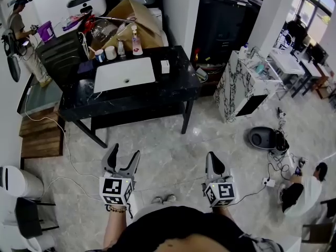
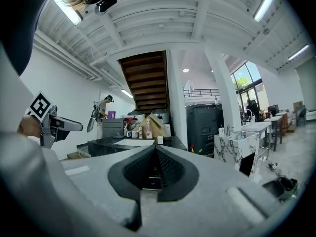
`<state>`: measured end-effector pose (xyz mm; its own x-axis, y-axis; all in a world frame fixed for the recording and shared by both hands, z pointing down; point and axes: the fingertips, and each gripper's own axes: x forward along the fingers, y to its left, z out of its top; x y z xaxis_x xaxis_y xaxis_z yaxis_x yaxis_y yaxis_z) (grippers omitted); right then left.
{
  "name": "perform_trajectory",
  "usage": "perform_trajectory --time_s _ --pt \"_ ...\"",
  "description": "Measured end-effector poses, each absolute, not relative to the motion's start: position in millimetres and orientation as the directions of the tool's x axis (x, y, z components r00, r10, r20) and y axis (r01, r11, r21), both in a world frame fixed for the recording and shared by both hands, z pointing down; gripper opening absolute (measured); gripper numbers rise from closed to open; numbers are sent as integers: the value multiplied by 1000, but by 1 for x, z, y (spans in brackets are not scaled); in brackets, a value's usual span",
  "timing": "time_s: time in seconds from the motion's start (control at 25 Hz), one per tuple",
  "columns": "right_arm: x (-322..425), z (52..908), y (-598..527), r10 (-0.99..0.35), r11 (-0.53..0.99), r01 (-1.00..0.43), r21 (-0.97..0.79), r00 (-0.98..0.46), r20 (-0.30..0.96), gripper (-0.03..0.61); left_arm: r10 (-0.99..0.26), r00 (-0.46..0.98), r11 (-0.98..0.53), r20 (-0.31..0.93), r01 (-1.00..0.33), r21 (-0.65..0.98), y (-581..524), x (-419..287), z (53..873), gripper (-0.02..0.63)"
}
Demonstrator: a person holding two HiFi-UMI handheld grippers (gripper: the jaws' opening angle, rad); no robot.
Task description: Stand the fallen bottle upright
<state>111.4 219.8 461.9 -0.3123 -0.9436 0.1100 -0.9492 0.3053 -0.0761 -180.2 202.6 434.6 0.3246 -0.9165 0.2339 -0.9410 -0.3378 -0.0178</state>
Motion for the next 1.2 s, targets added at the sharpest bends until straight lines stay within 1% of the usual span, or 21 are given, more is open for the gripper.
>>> perform_trajectory --time_s 0.04,0.12,0.28,0.44,0.8,0.92,1.04,1.2 --pt "112 462 218 -942 311 -947 -76 -318 110 3 -915 322 -336 243 -942 -15 201 -178 437 324" --pt "114 463 214 -938 322 -944 -77 -329 110 3 -916 305 -319 261 -948 -13 200 -176 443 367" --pt "117 465 208 -930 346 -935 -72 -352 105 3 -927 260 -275 271 -961 -17 198 -174 452 416" --pt "128 473 203 -930 342 -937 -73 -349 115 3 -914 275 -280 299 -960 26 193 -167 465 436" --pt "136 487 192 -922 350 -934 -75 -358 148 3 -886 309 -316 346 -948 38 181 -153 480 445" --pt "135 488 183 -922 344 -934 -90 -355 157 4 -881 325 -332 345 -943 40 165 -147 483 453" --pt "136 494 166 -922 336 -937 -99 -348 171 4 -858 347 -364 378 -931 28 143 -138 491 454" --pt "133 494 128 -929 326 -940 -97 -338 150 4 -829 382 -410 407 -912 20 104 -129 498 454"
